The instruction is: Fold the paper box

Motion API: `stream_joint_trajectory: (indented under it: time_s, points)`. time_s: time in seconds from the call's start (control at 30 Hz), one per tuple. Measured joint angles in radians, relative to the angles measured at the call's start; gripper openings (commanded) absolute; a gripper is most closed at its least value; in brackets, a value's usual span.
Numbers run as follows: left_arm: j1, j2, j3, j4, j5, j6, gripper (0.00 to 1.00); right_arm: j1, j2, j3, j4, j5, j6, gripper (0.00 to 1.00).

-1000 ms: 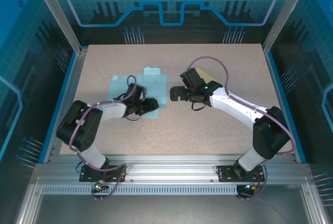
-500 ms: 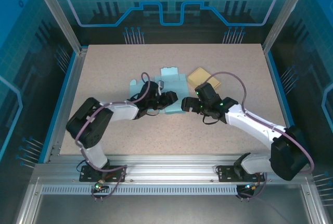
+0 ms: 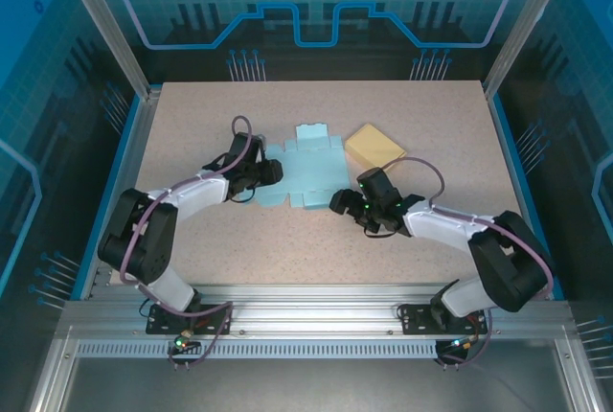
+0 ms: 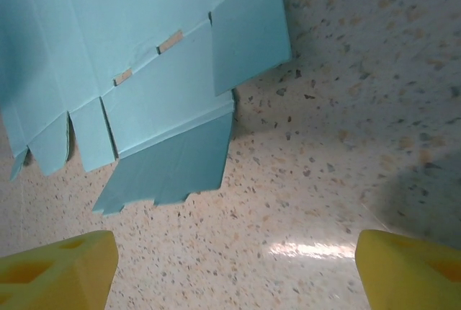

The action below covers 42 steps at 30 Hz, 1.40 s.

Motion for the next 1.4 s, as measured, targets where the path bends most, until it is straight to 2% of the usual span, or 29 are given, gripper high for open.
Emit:
stream_joint_trajectory:
  time_s: [0.17,0.23,0.33,0.6,0.73,0.87,0.97,1.03,1.17,1.23,1.4]
  points:
    - [-0.002,0.041,-0.040,-0.004,0.013,0.014,0.33,-0.004,0.083,0.003,0.074,-0.029,0.052,0.80]
    - [-0.002,0.041,-0.073,-0.005,0.025,0.009,0.33,-0.013,0.096,0.013,0.074,-0.042,0.067,0.74]
    - [-0.002,0.039,-0.116,0.007,0.040,-0.011,0.33,-0.022,0.130,0.036,0.055,-0.056,0.089,0.67]
    - [-0.045,-0.010,-0.200,0.094,0.079,-0.086,0.32,-0.028,0.186,0.115,-0.052,-0.068,0.104,0.60]
    - [-0.113,-0.010,-0.206,0.114,0.085,-0.123,0.32,-0.030,0.206,0.144,-0.098,-0.068,0.089,0.47]
    - [-0.141,-0.032,-0.223,0.117,0.092,-0.153,0.35,-0.034,0.223,0.162,-0.120,-0.071,0.056,0.24]
    - [-0.140,-0.077,-0.225,0.081,0.090,-0.161,0.40,-0.028,0.274,0.193,0.003,-0.118,0.010,0.09]
    - [-0.137,-0.130,-0.221,0.046,0.090,-0.147,0.47,-0.020,0.292,0.224,0.063,-0.142,-0.026,0.01]
    - [-0.087,-0.251,-0.143,-0.068,0.087,-0.050,0.61,-0.013,0.254,0.254,0.050,-0.153,-0.183,0.00]
    - [-0.036,-0.303,-0.083,-0.115,0.073,0.009,0.64,-0.014,0.220,0.256,0.010,-0.143,-0.264,0.00]
    - [0.157,-0.427,-0.009,-0.134,0.069,0.191,0.70,-0.014,0.095,0.285,-0.112,-0.097,-0.480,0.00]
